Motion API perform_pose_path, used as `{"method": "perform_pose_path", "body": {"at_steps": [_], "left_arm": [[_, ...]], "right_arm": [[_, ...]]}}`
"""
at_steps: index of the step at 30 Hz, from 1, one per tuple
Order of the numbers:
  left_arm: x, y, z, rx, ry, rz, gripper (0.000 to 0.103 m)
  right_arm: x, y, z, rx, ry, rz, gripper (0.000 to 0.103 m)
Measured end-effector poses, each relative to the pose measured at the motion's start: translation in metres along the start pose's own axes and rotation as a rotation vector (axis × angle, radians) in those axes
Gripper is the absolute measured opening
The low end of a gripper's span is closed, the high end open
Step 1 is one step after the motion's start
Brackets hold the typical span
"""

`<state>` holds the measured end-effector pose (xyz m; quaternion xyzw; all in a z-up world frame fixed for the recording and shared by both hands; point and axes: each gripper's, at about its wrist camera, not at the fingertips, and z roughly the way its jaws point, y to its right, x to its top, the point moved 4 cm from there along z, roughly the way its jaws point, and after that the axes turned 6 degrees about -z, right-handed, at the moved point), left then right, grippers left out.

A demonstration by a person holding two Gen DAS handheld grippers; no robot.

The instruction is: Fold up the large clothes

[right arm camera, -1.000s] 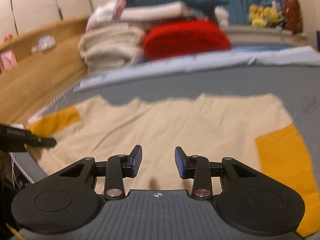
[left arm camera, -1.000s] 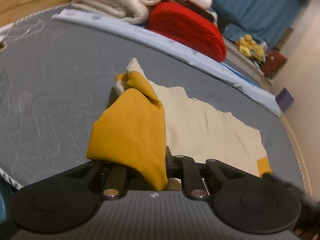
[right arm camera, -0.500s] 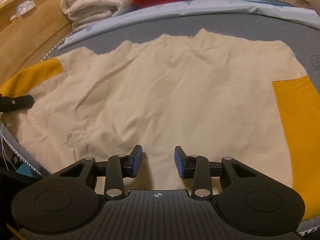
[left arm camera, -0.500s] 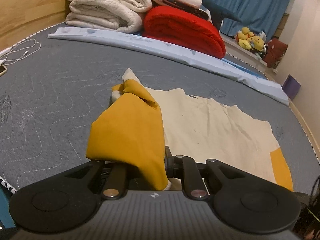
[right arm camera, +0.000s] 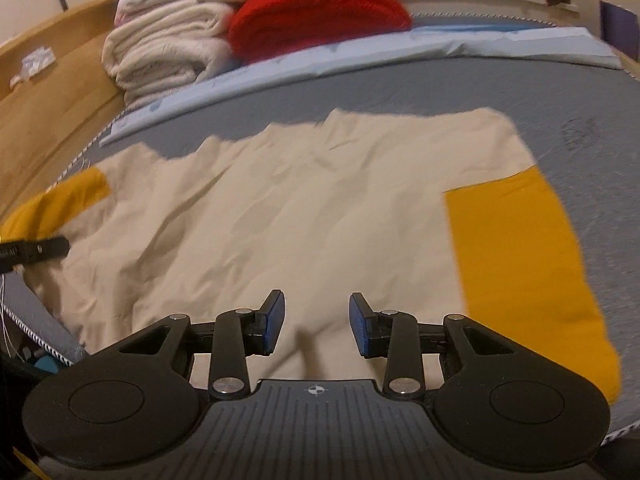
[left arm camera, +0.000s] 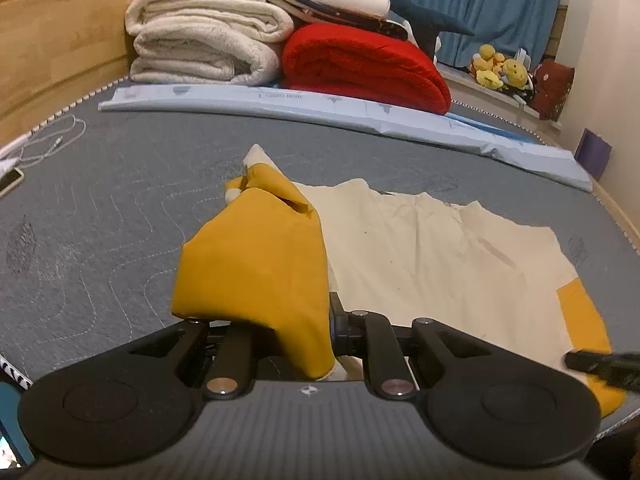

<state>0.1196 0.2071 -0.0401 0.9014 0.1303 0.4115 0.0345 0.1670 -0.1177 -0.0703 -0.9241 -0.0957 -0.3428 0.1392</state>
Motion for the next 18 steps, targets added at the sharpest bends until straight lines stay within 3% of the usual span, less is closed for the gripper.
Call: {"method": "perform_pose_path", "body": {"at_steps": [5, 13, 18], "left_arm": [[-0.005, 0.004, 0.004, 0.036, 0.005, 0.021, 0.017], [-0.006, 0.006, 0.015, 0.128, -0.054, 0.035, 0.017], [0.012, 0.048, 0.003, 0.169, -0.037, 0.131, 0.015]], "right_arm": [[0.005, 0.037, -0.030, -0.024, 0.068, 0.036, 0.037], [0.001, 0.115, -0.082, -0.095, 0.179, 0.147, 0.037], [-0.001, 0.162, -0.105, -0.136, 0.240, 0.257, 0.037]]}}
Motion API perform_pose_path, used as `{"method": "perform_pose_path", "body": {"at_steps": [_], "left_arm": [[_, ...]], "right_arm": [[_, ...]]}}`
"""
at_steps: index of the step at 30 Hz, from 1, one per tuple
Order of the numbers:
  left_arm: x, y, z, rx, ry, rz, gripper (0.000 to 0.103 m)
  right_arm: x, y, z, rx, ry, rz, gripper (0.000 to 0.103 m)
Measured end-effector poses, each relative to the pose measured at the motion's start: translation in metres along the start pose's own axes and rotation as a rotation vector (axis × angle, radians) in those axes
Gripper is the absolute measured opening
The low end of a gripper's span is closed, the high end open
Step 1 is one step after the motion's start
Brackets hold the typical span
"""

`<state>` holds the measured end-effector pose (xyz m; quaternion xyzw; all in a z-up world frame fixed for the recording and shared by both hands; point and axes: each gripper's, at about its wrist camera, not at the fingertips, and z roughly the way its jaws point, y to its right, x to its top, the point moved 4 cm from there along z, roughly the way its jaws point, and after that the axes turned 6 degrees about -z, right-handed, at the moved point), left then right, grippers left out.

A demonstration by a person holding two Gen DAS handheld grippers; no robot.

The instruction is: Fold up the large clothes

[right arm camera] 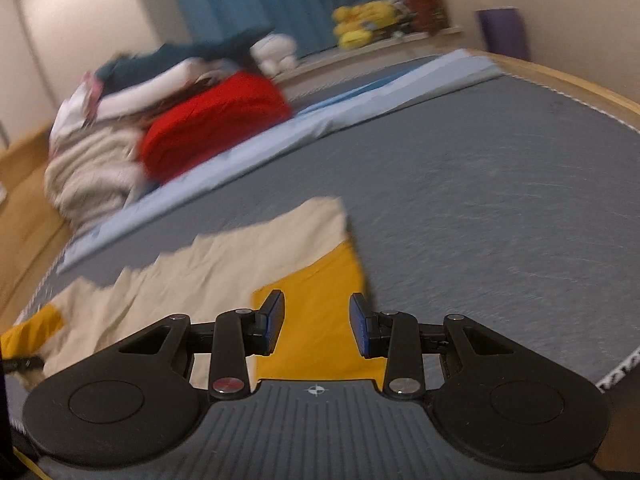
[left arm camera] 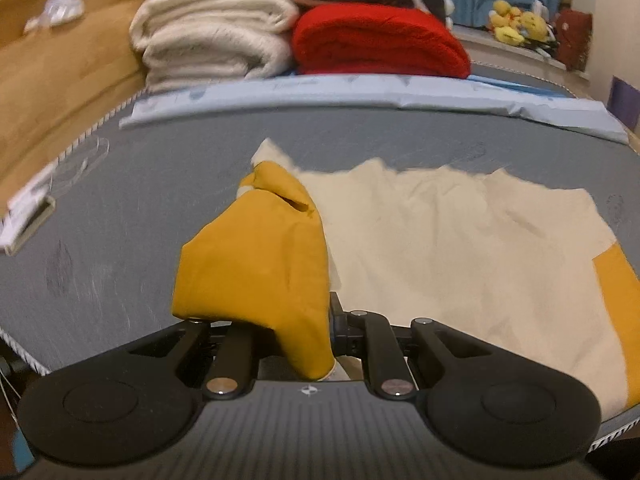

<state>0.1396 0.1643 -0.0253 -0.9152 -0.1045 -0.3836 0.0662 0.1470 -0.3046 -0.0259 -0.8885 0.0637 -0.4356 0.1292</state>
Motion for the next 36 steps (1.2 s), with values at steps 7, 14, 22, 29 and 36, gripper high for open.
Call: {"method": "perform_pose_path", "body": {"at_steps": [7, 14, 22, 29, 36], "left_arm": [[0.029, 0.144, -0.059, -0.137, 0.177, 0.260, 0.009], [-0.040, 0.321, -0.081, -0.372, 0.232, 0.522, 0.014], [-0.113, 0.347, -0.082, -0.626, -0.003, 0.697, 0.051], [-0.089, 0.241, -0.089, -0.527, 0.026, 0.617, 0.052], [-0.050, 0.162, -0.062, -0.472, 0.030, 0.498, 0.057]], "right_arm": [[0.024, 0.046, -0.026, -0.133, 0.191, 0.093, 0.031], [0.027, 0.073, -0.029, -0.145, 0.227, 0.172, 0.033], [0.018, 0.074, -0.006, -0.029, 0.092, 0.233, 0.052], [0.005, 0.060, 0.026, 0.020, -0.056, 0.296, 0.056], [-0.022, 0.039, 0.052, -0.037, -0.171, 0.210, 0.056]]}}
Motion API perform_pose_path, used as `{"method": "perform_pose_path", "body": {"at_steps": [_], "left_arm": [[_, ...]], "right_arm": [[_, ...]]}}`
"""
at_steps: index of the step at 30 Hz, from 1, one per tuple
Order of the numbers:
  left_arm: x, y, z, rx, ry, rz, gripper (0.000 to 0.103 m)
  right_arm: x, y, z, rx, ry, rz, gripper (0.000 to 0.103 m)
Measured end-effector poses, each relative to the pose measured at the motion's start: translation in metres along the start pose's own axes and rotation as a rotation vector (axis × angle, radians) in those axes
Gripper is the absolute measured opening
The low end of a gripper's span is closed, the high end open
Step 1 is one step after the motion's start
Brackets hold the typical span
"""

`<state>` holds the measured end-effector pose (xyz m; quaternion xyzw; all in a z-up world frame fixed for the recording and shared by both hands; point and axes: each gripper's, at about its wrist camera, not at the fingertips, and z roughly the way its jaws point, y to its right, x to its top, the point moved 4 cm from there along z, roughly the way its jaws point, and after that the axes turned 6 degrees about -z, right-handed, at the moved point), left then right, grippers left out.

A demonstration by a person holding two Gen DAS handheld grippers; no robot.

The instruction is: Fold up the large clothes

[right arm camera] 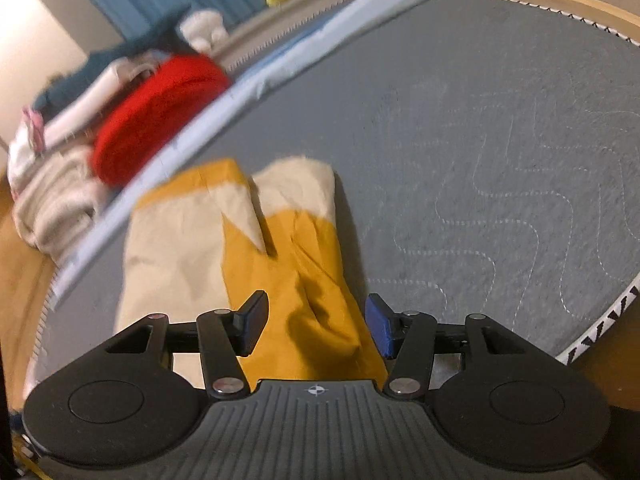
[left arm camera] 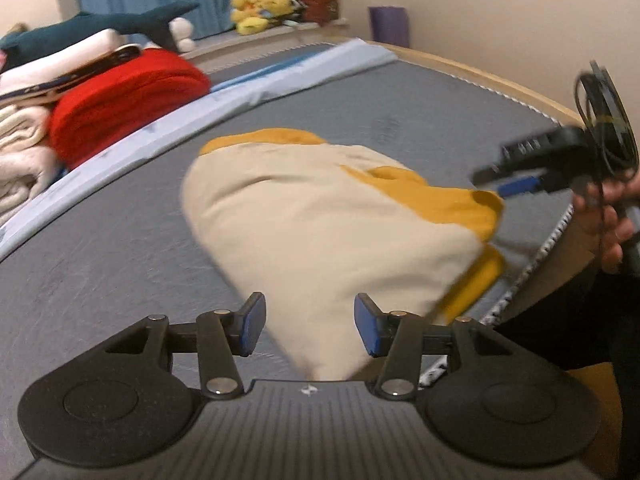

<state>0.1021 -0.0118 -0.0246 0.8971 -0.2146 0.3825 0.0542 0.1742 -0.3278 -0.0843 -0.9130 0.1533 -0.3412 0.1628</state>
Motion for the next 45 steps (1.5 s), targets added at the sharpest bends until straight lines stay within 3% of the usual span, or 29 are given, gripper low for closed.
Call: {"method": "perform_pose_path", "body": {"at_steps": [5, 6, 7, 9, 10, 15, 18, 20, 24, 26, 28, 30, 34, 35, 38, 45], "left_arm": [[-0.037, -0.044, -0.002, 0.010, 0.019, -0.126, 0.058], [-0.041, -0.050, 0.000, 0.027, -0.012, -0.199, 0.058], [-0.039, -0.054, 0.002, 0.016, -0.006, -0.250, 0.058], [-0.031, -0.055, -0.001, -0.003, 0.057, -0.267, 0.059], [-0.028, -0.056, -0.002, 0.009, 0.068, -0.262, 0.060], [-0.016, -0.055, 0.011, -0.020, 0.058, -0.301, 0.061], [-0.008, -0.057, 0.019, -0.060, 0.065, -0.368, 0.066], [-0.007, -0.051, 0.034, -0.081, 0.046, -0.405, 0.066], [0.000, -0.046, 0.056, -0.128, -0.014, -0.466, 0.066], [-0.004, -0.040, 0.073, -0.128, -0.093, -0.464, 0.066], [-0.018, -0.032, 0.096, -0.089, -0.224, -0.414, 0.078], [-0.027, -0.029, 0.106, -0.061, -0.286, -0.394, 0.080], [-0.013, -0.034, 0.087, -0.116, -0.201, -0.403, 0.071], [-0.014, -0.034, 0.087, -0.115, -0.207, -0.390, 0.070], [-0.035, -0.030, 0.106, -0.073, -0.328, -0.350, 0.069], [-0.038, -0.031, 0.101, -0.095, -0.336, -0.351, 0.069]], "right_arm": [[-0.013, -0.012, 0.004, -0.037, -0.014, -0.109, 0.054], [-0.015, -0.016, 0.005, -0.054, -0.009, -0.149, 0.048], [-0.018, -0.020, 0.005, -0.073, -0.003, -0.190, 0.032], [-0.023, -0.031, 0.004, -0.108, 0.023, -0.305, 0.009], [-0.025, -0.037, 0.000, -0.116, 0.048, -0.345, 0.005], [-0.021, -0.055, -0.052, -0.055, 0.276, -0.387, 0.002], [-0.020, -0.054, -0.084, -0.044, 0.348, -0.351, 0.002], [-0.024, -0.049, -0.087, -0.092, 0.324, -0.353, 0.002], [-0.034, -0.015, -0.055, -0.178, 0.098, -0.267, 0.002], [-0.037, -0.001, -0.040, -0.189, 0.028, -0.222, 0.002], [-0.039, 0.004, -0.026, -0.211, -0.017, -0.229, 0.002], [-0.043, 0.006, -0.014, -0.223, -0.054, -0.251, 0.002], [-0.053, 0.003, 0.008, -0.256, -0.095, -0.295, 0.002], [-0.054, 0.005, 0.011, -0.261, -0.109, -0.284, 0.002], [-0.055, -0.002, 0.014, -0.272, -0.121, -0.293, 0.002], [-0.057, -0.002, 0.018, -0.306, -0.132, -0.318, 0.002]]}}
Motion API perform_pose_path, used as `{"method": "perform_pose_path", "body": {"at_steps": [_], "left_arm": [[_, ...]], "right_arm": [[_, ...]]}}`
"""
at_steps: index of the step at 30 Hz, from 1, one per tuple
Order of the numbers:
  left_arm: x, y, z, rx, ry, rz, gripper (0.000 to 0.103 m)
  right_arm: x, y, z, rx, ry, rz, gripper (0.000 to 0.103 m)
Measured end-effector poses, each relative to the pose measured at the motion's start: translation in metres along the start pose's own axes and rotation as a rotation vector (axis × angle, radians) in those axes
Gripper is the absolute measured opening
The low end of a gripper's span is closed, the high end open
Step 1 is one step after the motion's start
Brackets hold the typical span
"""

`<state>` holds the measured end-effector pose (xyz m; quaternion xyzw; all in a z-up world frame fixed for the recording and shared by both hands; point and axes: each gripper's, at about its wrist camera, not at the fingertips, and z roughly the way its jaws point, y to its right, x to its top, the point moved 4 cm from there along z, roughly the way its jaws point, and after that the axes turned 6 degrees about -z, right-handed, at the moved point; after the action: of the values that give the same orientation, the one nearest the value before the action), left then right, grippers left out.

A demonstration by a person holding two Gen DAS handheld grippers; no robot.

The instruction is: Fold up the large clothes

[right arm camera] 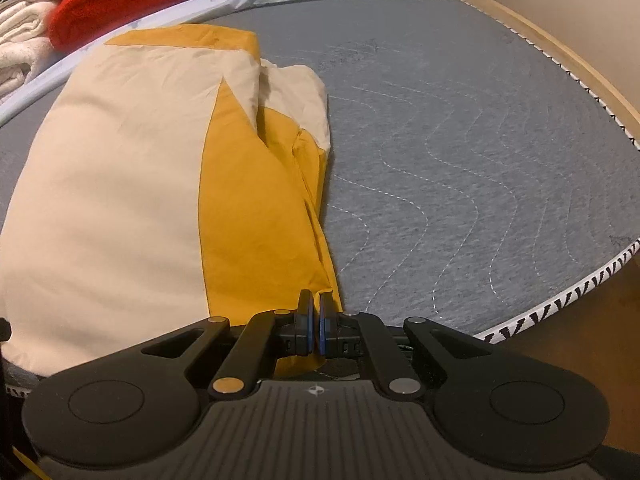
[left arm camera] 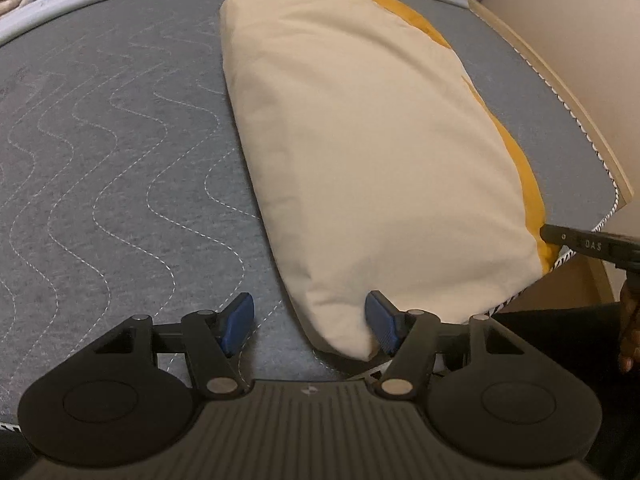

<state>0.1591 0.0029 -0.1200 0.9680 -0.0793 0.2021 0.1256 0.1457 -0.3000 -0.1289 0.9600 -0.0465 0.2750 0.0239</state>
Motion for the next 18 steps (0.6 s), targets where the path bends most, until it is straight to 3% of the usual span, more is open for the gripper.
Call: {"method": "perform_pose_path", "body": {"at_steps": [5, 9, 11, 14, 15, 16, 18], "left_arm": [[-0.003, 0.006, 0.005, -0.016, -0.012, -0.007, 0.069], [0.002, 0.003, -0.001, -0.041, -0.034, -0.036, 0.069], [0.009, -0.003, -0.014, -0.059, -0.005, -0.069, 0.068], [0.030, -0.016, -0.037, -0.126, 0.056, -0.113, 0.068], [0.039, -0.021, -0.040, -0.135, 0.071, -0.119, 0.068], [0.048, -0.025, -0.041, -0.137, 0.080, -0.124, 0.068], [0.067, -0.035, -0.036, -0.140, 0.082, -0.142, 0.069]], "right_arm": [[0.001, -0.006, 0.002, -0.031, -0.004, -0.052, 0.003], [0.006, -0.008, -0.007, -0.106, 0.025, -0.132, 0.029], [0.019, -0.005, -0.024, -0.107, 0.110, -0.131, 0.029], [0.049, -0.002, -0.062, -0.006, 0.322, -0.122, 0.043], [0.059, -0.002, -0.069, 0.021, 0.362, -0.135, 0.060], [0.067, -0.002, -0.072, 0.048, 0.387, -0.143, 0.076], [0.083, 0.000, -0.068, 0.135, 0.386, -0.130, 0.081]]}}
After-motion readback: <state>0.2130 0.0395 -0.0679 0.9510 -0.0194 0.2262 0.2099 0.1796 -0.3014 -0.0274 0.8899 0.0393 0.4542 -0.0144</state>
